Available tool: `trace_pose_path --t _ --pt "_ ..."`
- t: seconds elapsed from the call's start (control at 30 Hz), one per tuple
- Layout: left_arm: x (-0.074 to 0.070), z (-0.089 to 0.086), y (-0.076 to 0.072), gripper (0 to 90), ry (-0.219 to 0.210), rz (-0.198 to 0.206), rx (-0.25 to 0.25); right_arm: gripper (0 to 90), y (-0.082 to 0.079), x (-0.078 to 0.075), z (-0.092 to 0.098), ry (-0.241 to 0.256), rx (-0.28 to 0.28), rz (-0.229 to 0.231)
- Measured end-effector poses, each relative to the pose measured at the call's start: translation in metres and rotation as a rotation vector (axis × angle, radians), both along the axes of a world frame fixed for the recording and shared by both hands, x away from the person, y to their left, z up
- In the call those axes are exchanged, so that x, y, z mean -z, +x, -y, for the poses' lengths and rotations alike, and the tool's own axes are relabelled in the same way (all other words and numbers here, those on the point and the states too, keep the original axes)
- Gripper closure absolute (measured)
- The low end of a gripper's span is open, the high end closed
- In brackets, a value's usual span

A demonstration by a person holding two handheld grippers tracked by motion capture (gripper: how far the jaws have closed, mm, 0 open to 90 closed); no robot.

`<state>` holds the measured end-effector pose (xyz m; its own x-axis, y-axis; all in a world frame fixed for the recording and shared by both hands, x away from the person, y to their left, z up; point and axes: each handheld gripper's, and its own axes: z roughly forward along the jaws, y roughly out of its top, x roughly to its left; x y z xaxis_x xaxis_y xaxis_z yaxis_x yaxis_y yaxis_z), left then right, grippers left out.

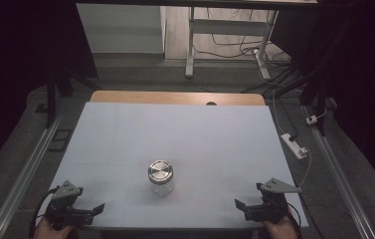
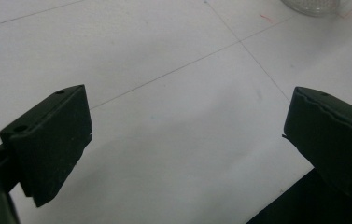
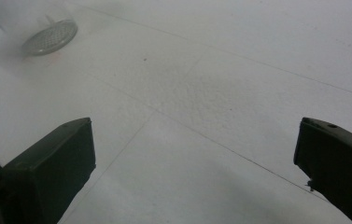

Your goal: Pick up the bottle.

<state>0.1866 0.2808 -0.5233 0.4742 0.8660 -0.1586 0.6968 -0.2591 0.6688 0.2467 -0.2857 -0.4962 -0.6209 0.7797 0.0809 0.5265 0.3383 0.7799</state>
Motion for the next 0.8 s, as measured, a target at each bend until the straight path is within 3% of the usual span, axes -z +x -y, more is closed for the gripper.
trace_pose_path --t 0.33,0.8 --pt "-0.0002 0.0018 0.0 1.6 0.016 0.009 0.015 0.0 0.0007 0.0 0.0001 0.014 -0.007 -0.016" --pt "0.0002 0.0003 0.0023 0.0 -0.001 -0.001 0.032 0.0 0.0009 0.0003 -0.0007 0.009 -0.015 -0.02"
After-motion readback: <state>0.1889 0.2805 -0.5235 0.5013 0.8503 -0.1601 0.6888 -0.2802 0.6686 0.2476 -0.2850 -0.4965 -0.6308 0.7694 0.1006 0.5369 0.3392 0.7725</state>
